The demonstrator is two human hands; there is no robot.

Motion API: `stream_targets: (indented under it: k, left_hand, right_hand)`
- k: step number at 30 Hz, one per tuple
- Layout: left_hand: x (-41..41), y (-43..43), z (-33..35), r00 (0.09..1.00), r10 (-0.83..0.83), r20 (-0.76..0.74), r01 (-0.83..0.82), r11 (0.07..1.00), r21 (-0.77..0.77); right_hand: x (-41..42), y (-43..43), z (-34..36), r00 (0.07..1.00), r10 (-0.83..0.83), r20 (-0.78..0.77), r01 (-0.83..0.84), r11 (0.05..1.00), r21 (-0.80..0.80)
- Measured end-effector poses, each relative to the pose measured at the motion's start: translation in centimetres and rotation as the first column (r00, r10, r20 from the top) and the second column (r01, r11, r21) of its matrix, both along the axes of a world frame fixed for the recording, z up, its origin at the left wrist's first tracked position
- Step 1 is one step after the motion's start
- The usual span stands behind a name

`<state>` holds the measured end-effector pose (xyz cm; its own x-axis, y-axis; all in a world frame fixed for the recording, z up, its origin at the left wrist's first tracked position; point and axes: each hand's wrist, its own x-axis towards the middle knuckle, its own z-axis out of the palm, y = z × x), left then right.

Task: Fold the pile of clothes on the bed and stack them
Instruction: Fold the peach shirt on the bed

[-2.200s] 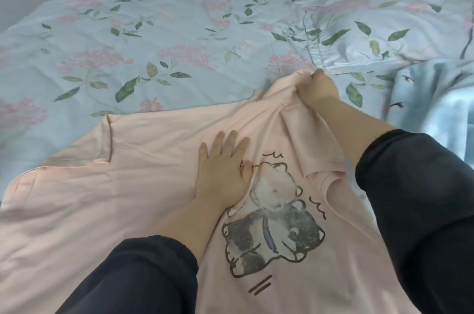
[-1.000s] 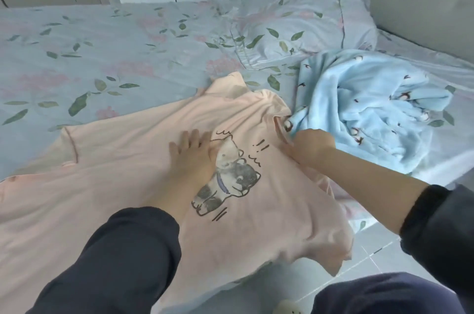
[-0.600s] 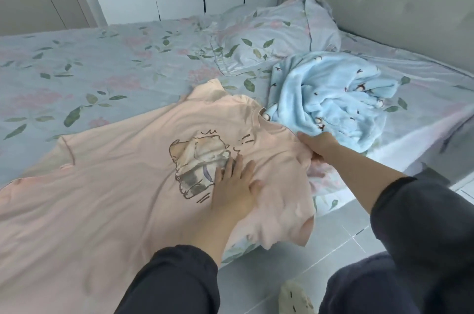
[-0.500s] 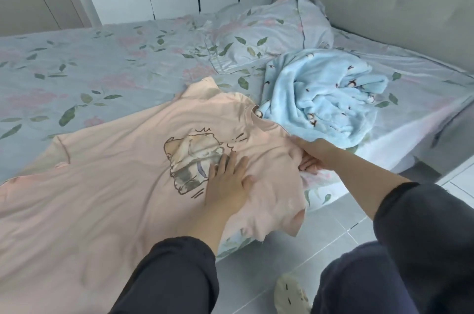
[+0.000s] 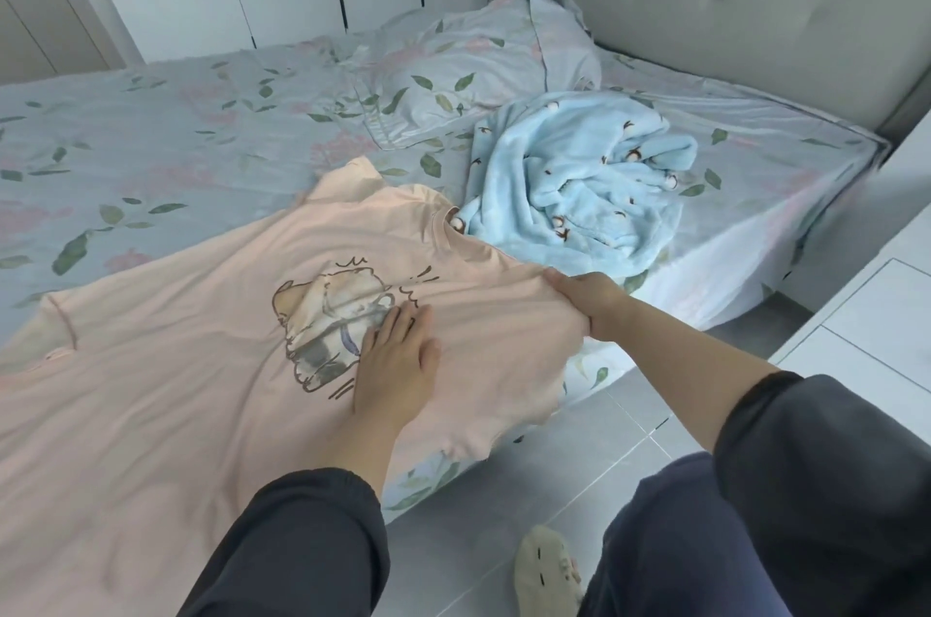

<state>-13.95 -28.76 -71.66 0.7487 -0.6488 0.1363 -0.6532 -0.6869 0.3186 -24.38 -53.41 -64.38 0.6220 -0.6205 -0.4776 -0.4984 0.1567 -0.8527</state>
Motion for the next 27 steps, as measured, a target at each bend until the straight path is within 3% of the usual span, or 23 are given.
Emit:
stream_targets:
  k: [2, 5, 8, 10, 12, 13, 14, 15, 16, 17, 19, 20, 21, 23, 25, 27]
  left_hand:
    - [0.0, -0.1, -0.1, 1.000, 0.005, -0.007, -0.005, 1.000, 0.001]
    - [0.0, 0.0, 0.0, 1.000, 0.001, -0.012, -0.001, 1.000, 0.000]
    - [0.0, 0.0, 0.1, 1.000, 0.003, -0.008, -0.003, 1.000, 0.004]
    - [-0.1, 0.0, 0.1, 1.000, 0.006, -0.004, -0.006, 1.000, 0.010]
    - [0.0, -0.1, 0.0, 1.000, 0.010, -0.001, -0.010, 1.000, 0.023]
    - [0.0, -0.1, -0.1, 1.000, 0.012, 0.002, -0.012, 0.999, 0.031]
    - [0.0, -0.1, -0.1, 1.000, 0.013, 0.004, -0.013, 0.999, 0.038]
    - [0.0, -0.2, -0.2, 1.000, 0.013, 0.004, -0.013, 0.999, 0.043]
    - [0.0, -0.2, -0.2, 1.000, 0.012, 0.001, -0.012, 0.999, 0.043]
    - [0.1, -0.2, -0.2, 1.000, 0.011, -0.003, -0.011, 0.999, 0.040]
    - [0.1, -0.2, -0.2, 1.000, 0.008, -0.003, -0.008, 0.999, 0.033]
    - [0.1, -0.2, -0.3, 1.000, 0.005, 0.002, -0.005, 1.000, 0.030]
    - [0.1, -0.2, -0.3, 1.000, 0.000, 0.007, -0.001, 1.000, 0.027]
    - [0.1, -0.3, -0.4, 1.000, 0.003, 0.019, -0.004, 1.000, 0.005]
    - [0.2, -0.4, -0.5, 1.000, 0.006, 0.021, -0.005, 1.000, -0.013]
    - [0.3, -0.3, -0.7, 0.999, 0.014, 0.037, -0.012, 0.999, -0.047]
  right_hand:
    - [-0.7, -0.2, 0.3, 0.976, 0.209, -0.064, -0.205, 0.977, 0.065]
    - [-1.6, -0.7, 0.6, 0.873, 0.484, -0.060, -0.469, 0.866, 0.173]
    - [-2.0, -0.8, -0.1, 0.942, 0.328, -0.069, -0.318, 0.940, 0.127]
    - [-2.2, -0.3, -0.6, 0.930, 0.226, -0.290, -0.273, 0.953, -0.133]
    - [-2.1, 0.1, -0.7, 0.838, 0.096, -0.537, -0.421, 0.740, -0.525]
    - [-2.0, 0.5, -0.8, 0.853, 0.027, -0.522, -0.438, 0.582, -0.685]
    - [-1.7, 1.2, -0.9, 0.912, 0.022, -0.410, -0.381, 0.421, -0.823]
    - [-1.2, 2.1, -1.0, 0.949, 0.122, -0.292, -0.315, 0.279, -0.907]
    - [-0.8, 3.1, -1.0, 0.941, 0.273, -0.198, -0.249, 0.167, -0.954]
    - [-0.3, 3.8, -1.4, 0.881, 0.428, -0.201, -0.251, 0.063, -0.966]
    - [0.3, 4.6, -2.7, 0.686, 0.575, -0.446, -0.506, -0.063, -0.860]
    - [0.5, 4.4, -3.3, 0.619, 0.538, -0.572, -0.663, -0.032, -0.748]
    - [0.8, 4.0, -3.8, 0.613, 0.457, -0.644, -0.736, 0.034, -0.676]
    - [1.9, 4.1, -4.2, 0.688, 0.263, -0.676, -0.723, 0.172, -0.669]
    - [2.7, 6.3, -4.4, 0.751, 0.235, -0.618, -0.658, 0.176, -0.732]
    - [2.9, 8.6, -5.3, 0.734, 0.378, -0.564, -0.640, 0.107, -0.761]
